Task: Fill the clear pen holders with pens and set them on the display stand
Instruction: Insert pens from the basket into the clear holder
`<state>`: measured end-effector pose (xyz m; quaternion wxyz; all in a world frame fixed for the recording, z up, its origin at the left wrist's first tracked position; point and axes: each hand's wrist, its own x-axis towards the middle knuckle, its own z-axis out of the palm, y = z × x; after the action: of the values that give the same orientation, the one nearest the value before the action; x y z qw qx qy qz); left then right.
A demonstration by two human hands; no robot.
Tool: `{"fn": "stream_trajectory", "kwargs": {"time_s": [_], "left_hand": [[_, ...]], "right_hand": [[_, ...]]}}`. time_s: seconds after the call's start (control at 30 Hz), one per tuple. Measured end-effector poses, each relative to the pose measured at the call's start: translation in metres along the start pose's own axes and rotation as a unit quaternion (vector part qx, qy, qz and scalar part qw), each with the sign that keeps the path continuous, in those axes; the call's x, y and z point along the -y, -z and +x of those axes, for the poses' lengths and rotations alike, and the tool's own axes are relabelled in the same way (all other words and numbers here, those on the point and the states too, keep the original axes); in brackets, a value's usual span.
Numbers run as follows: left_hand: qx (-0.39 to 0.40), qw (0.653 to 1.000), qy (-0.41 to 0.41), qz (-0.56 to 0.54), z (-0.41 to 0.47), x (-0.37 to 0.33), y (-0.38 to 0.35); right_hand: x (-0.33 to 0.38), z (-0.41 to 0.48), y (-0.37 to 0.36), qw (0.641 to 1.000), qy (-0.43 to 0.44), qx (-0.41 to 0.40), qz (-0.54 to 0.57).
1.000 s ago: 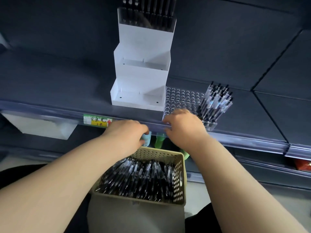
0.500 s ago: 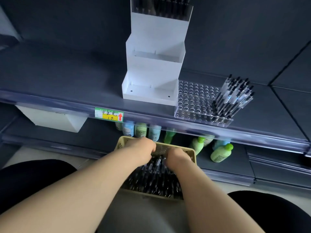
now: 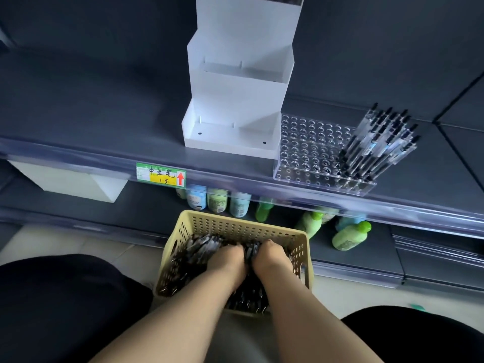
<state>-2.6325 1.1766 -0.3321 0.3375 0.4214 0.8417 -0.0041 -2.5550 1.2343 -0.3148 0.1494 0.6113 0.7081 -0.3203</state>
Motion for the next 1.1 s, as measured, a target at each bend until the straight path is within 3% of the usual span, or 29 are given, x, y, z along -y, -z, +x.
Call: {"fn": "stream_trajectory", "kwargs": {"time_s": [0.2, 0.37, 0.53, 0.73, 0.93, 1.03, 1.1], "left_hand": [[0.01, 0.999, -0.001, -0.045, 0.002, 0.006, 0.01], [0.015, 0.999, -0.01, 0.036, -0.016, 0.007, 0.001], [0.021, 0.999, 0.016, 0.04, -0.022, 0.004, 0.009], [0.08, 0.995, -0.06, 0.026, -0.03, -0.006, 0.036], [0.016, 0.99, -0.126, 0.065, -0.053, -0.029, 0.082], [-0.025, 0.987, -0.144, 0.073, -0.065, -0.043, 0.115], [-0.05, 0.986, -0.161, 0.021, -0.073, -0.049, 0.139]], "right_hand": [[0.005, -0.003, 0.004, 0.998, -0.012, 0.026, 0.061], [0.003, -0.018, 0.006, 0.996, 0.008, 0.027, 0.08], [0.001, -0.031, 0.025, 0.994, 0.033, -0.032, 0.096], [0.012, -0.042, 0.072, 0.986, 0.112, -0.108, 0.056], [0.024, -0.064, 0.14, 0.96, 0.217, -0.177, -0.004], [0.027, -0.086, 0.185, 0.929, 0.264, -0.258, -0.003], [0.028, -0.102, 0.216, 0.902, 0.282, -0.327, 0.011]]}}
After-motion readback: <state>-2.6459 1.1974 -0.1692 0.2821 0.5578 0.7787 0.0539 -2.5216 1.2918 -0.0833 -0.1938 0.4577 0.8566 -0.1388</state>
